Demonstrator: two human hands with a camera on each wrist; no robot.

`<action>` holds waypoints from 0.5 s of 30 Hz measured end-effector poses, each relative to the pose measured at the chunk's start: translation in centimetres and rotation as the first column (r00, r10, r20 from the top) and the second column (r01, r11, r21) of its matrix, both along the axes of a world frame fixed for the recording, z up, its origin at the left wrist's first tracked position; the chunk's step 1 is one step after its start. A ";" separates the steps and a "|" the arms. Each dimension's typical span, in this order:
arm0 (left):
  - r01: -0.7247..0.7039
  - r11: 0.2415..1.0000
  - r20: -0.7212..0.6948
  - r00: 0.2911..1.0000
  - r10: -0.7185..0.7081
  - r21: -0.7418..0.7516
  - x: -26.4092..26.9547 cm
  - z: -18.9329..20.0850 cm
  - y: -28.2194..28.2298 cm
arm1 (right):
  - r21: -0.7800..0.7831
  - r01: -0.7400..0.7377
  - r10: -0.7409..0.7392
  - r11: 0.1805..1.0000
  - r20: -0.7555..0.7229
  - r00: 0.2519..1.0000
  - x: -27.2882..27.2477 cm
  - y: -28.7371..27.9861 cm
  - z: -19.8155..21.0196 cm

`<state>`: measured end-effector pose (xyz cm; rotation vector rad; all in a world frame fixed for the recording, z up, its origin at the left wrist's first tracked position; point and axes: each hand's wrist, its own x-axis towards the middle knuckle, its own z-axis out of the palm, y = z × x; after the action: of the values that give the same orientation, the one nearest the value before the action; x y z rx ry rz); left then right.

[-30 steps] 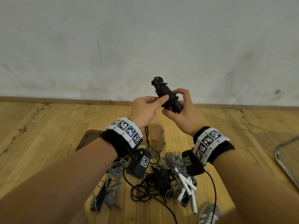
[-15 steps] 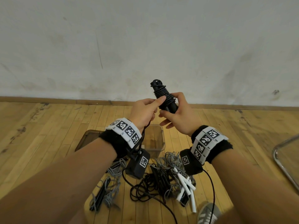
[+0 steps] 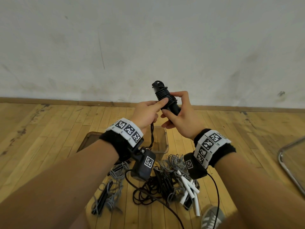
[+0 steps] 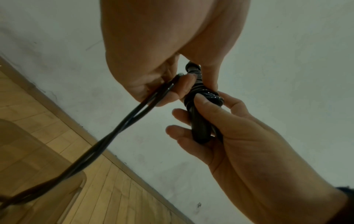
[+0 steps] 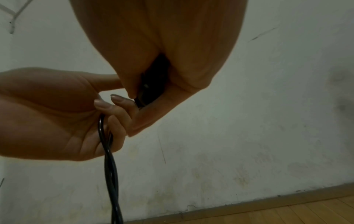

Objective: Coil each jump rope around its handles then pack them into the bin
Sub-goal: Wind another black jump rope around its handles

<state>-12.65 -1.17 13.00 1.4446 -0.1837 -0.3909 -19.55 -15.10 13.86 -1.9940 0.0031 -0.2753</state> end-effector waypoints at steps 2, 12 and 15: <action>-0.011 1.000 -0.004 1.000 0.011 -0.002 0.0 -0.1 0.0 | -0.015 0.009 -0.009 1.000 -0.012 1.000 0.1 0.0 0.0; -0.019 0.998 0.062 0.998 0.015 0.065 0.0 -0.5 0.3 | -0.117 0.038 -0.041 0.992 -0.027 0.999 0.7 -0.2 -0.9; -0.098 0.983 0.125 0.989 0.079 0.154 0.0 -0.4 0.2 | -0.223 0.107 -0.113 0.969 -0.012 0.994 1.2 -0.5 -1.4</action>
<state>-12.69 -0.98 12.58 1.6292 -0.1861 -0.2516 -18.32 -15.55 12.50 -2.2236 0.1035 -0.3343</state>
